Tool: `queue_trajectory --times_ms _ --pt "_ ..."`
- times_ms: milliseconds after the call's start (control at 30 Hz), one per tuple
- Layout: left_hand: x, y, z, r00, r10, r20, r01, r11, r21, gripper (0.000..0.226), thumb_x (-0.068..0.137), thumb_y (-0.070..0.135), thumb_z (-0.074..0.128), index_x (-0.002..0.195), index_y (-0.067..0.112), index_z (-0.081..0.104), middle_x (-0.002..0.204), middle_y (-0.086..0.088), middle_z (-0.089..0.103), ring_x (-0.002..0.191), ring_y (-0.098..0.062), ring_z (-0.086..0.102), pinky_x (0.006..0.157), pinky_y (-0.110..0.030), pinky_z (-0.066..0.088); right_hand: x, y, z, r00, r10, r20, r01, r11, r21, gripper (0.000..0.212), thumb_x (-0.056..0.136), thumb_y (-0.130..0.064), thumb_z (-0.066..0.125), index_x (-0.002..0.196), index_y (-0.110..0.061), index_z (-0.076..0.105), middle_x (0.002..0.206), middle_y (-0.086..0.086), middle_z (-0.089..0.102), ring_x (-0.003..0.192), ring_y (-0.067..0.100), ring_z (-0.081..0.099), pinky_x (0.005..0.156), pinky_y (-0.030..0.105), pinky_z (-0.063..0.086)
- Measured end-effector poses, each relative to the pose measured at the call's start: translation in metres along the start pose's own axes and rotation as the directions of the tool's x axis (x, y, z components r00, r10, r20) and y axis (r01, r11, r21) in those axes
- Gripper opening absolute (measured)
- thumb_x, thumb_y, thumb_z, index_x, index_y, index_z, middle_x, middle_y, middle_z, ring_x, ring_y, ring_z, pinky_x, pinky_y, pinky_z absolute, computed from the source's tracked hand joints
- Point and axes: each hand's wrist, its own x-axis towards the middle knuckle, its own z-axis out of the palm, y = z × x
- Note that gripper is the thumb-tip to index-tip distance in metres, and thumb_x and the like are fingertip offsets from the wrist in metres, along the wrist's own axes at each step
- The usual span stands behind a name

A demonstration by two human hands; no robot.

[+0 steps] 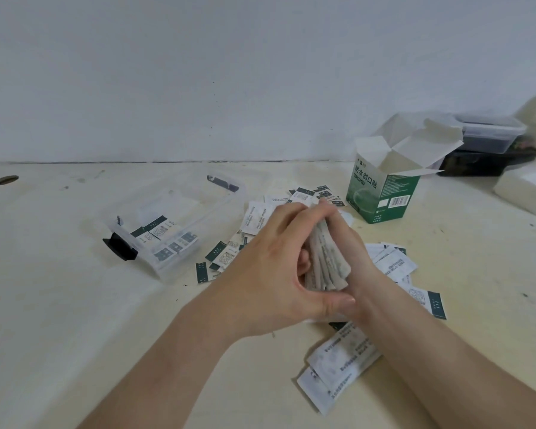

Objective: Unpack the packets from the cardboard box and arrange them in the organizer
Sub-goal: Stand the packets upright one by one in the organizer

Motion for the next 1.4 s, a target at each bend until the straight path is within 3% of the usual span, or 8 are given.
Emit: queue_trajectory --times_ms 200,400,600,800,967,1067,1267,1400 --pt "0.003 -0.014 -0.004 0.993 -0.075 -0.092 0.074 0.997 -0.012 0.097 0.058 0.065 0.073 0.141 0.038 0.030 0.140 0.023 0.028 0.115 0.011 0.041 0.090 0.000 0.034 -0.003 -0.008 -0.003 0.969 0.083 0.233 -0.050 0.988 -0.148 0.052 0.089 -0.064 0.048 0.093 -0.013 0.061 0.069 0.004 0.052 0.058 0.015 0.047 0.050 0.023 0.044" --pt "0.001 -0.011 0.000 0.988 -0.153 -0.023 0.144 0.964 -0.225 0.127 0.048 0.039 0.093 0.130 0.072 0.001 0.134 0.027 0.026 0.128 -0.003 0.036 0.100 -0.029 0.047 -0.002 -0.006 -0.004 0.908 0.150 0.391 -0.131 0.989 -0.075 0.031 0.086 -0.032 0.067 0.106 -0.014 0.053 0.071 0.000 0.050 0.054 0.006 0.041 0.044 0.013 0.038" --pt "0.001 -0.014 -0.005 0.992 -0.070 -0.104 0.037 0.956 -0.290 0.100 0.065 0.019 0.085 0.140 0.050 0.026 0.130 0.023 0.035 0.109 0.003 0.052 0.081 -0.018 0.052 -0.008 -0.008 -0.004 0.900 0.025 0.436 0.008 0.997 -0.075 0.024 0.086 -0.004 0.058 0.109 -0.007 0.053 0.079 0.009 0.058 0.060 0.013 0.052 0.052 0.020 0.048" --pt "0.002 -0.013 -0.003 0.996 0.001 -0.092 -0.007 0.997 -0.071 0.101 0.059 0.034 0.084 0.138 0.053 0.024 0.138 0.030 0.023 0.132 0.001 0.028 0.101 -0.028 0.043 -0.008 -0.008 -0.004 0.903 -0.013 0.430 0.128 0.963 -0.239 0.022 0.081 0.013 0.045 0.085 -0.008 0.050 0.062 0.003 0.051 0.050 0.011 0.042 0.045 0.021 0.032" --pt "0.001 -0.015 -0.003 0.983 -0.005 -0.186 0.003 1.000 -0.008 0.082 0.059 0.032 0.074 0.132 0.046 0.039 0.131 0.021 0.029 0.099 -0.012 0.053 0.083 -0.031 0.054 -0.008 -0.007 -0.003 0.926 -0.011 0.377 0.146 0.932 -0.333 0.026 0.080 0.016 0.042 0.080 -0.007 0.053 0.061 0.004 0.053 0.053 0.013 0.045 0.049 0.023 0.033" --pt "0.002 -0.015 -0.003 0.989 -0.011 -0.149 0.025 0.996 0.087 0.084 0.057 0.041 0.074 0.131 0.049 0.036 0.135 0.019 0.028 0.113 -0.008 0.049 0.092 -0.031 0.049 -0.006 -0.004 -0.003 0.948 -0.032 0.315 0.167 0.897 -0.410 0.023 0.083 0.014 0.043 0.080 -0.004 0.055 0.059 0.004 0.052 0.051 0.012 0.043 0.046 0.022 0.034" --pt "0.001 -0.017 -0.031 0.992 -0.116 0.052 0.128 0.896 -0.425 0.061 0.073 0.036 0.078 0.127 0.046 0.051 0.124 0.017 0.054 0.115 -0.007 0.056 0.096 -0.037 0.051 -0.005 -0.007 -0.008 0.924 -0.058 0.379 0.294 0.743 -0.601 0.037 0.081 0.001 0.060 0.116 -0.010 0.058 0.072 0.008 0.054 0.053 0.014 0.044 0.047 0.022 0.034" --pt "0.000 -0.020 -0.042 0.987 -0.162 0.014 0.146 0.845 -0.515 0.047 0.075 0.034 0.075 0.118 0.045 0.061 0.112 0.007 0.065 0.099 -0.021 0.066 0.091 -0.040 0.054 -0.011 -0.010 -0.005 0.858 0.094 0.505 0.272 0.751 -0.602 0.040 0.080 0.005 0.060 0.113 -0.017 0.057 0.075 0.014 0.039 0.046 0.009 0.030 0.042 0.020 0.021"
